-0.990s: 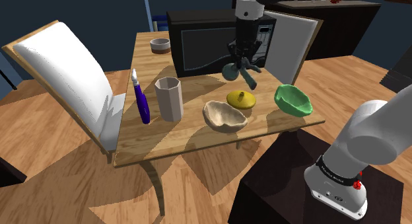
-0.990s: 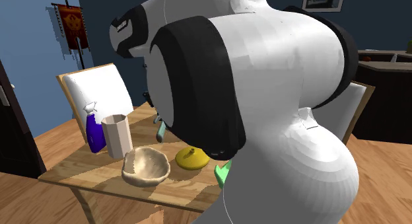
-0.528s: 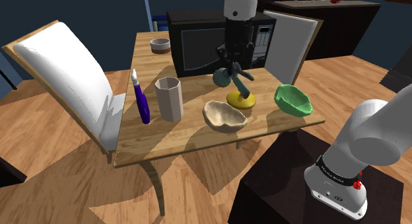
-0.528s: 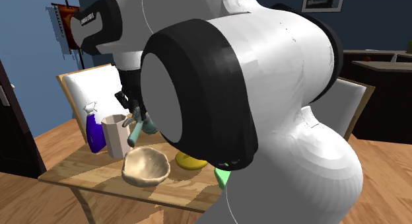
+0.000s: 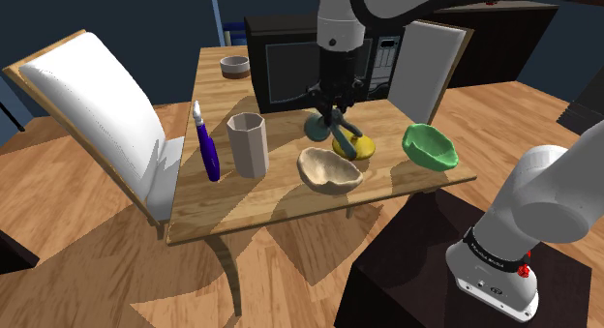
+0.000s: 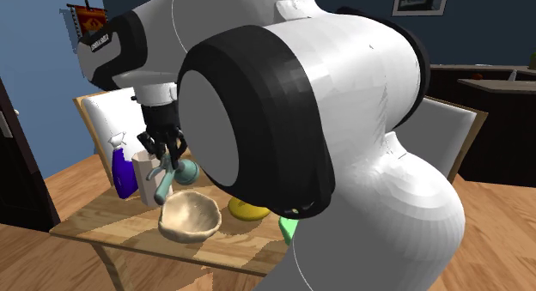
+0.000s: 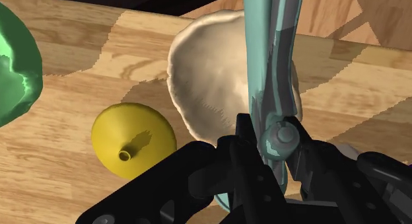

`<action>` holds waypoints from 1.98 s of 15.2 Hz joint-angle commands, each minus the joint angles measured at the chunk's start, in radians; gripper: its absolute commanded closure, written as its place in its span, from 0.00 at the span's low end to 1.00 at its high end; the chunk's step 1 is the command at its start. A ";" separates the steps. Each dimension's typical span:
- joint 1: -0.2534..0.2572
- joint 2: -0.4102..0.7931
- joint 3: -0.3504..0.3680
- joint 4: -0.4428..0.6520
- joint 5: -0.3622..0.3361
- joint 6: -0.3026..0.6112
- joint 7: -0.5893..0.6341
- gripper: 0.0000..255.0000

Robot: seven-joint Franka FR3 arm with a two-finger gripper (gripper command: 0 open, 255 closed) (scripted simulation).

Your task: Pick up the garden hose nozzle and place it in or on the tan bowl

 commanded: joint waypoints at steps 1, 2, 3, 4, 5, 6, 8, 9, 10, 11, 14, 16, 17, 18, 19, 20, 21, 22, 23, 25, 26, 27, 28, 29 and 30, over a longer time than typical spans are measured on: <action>0.000 -0.002 0.000 -0.029 0.001 0.028 -0.001 1.00; 0.001 -0.002 0.001 -0.042 0.001 0.041 -0.001 1.00; 0.001 -0.001 0.002 -0.055 0.002 0.055 -0.001 1.00; 0.001 0.000 0.003 -0.068 0.002 0.068 -0.001 1.00; 0.002 0.000 0.003 -0.081 0.002 0.082 -0.001 1.00; 0.002 0.002 0.004 -0.093 0.002 0.095 -0.001 1.00; 0.002 0.005 0.006 -0.117 0.003 0.123 -0.001 1.00; 0.003 0.006 0.007 -0.129 0.003 0.136 0.000 1.00; 0.003 0.009 0.008 -0.140 0.003 0.150 0.000 1.00; 0.003 0.011 0.009 -0.152 0.003 0.163 0.000 1.00; 0.003 0.015 0.010 -0.169 0.003 0.184 0.001 1.00; 0.003 0.015 0.010 -0.168 0.003 0.184 0.001 1.00; 0.003 0.015 0.010 -0.168 0.003 0.184 0.001 1.00; 0.003 0.015 0.010 -0.168 0.003 0.184 0.001 1.00; 0.003 0.015 0.010 -0.168 0.003 0.184 0.001 1.00; 0.003 0.015 0.010 -0.168 0.003 0.184 0.001 1.00; 0.003 0.015 0.010 -0.168 0.003 0.184 0.001 0.00; 0.003 0.015 0.010 -0.168 0.003 0.184 0.001 0.00; 0.003 0.015 0.010 -0.168 0.003 0.184 0.001 0.00; 0.003 0.015 0.010 -0.168 0.003 0.184 0.001 0.00; 0.003 0.015 0.010 -0.168 0.003 0.184 0.001 0.00; 0.003 0.009 0.008 -0.140 0.003 0.150 0.000 0.00; 0.002 0.005 0.006 -0.110 0.002 0.116 0.000 0.00; 0.002 0.003 0.004 -0.079 0.002 0.082 0.000 0.00; 0.001 0.002 0.003 -0.053 0.001 0.055 0.000 0.00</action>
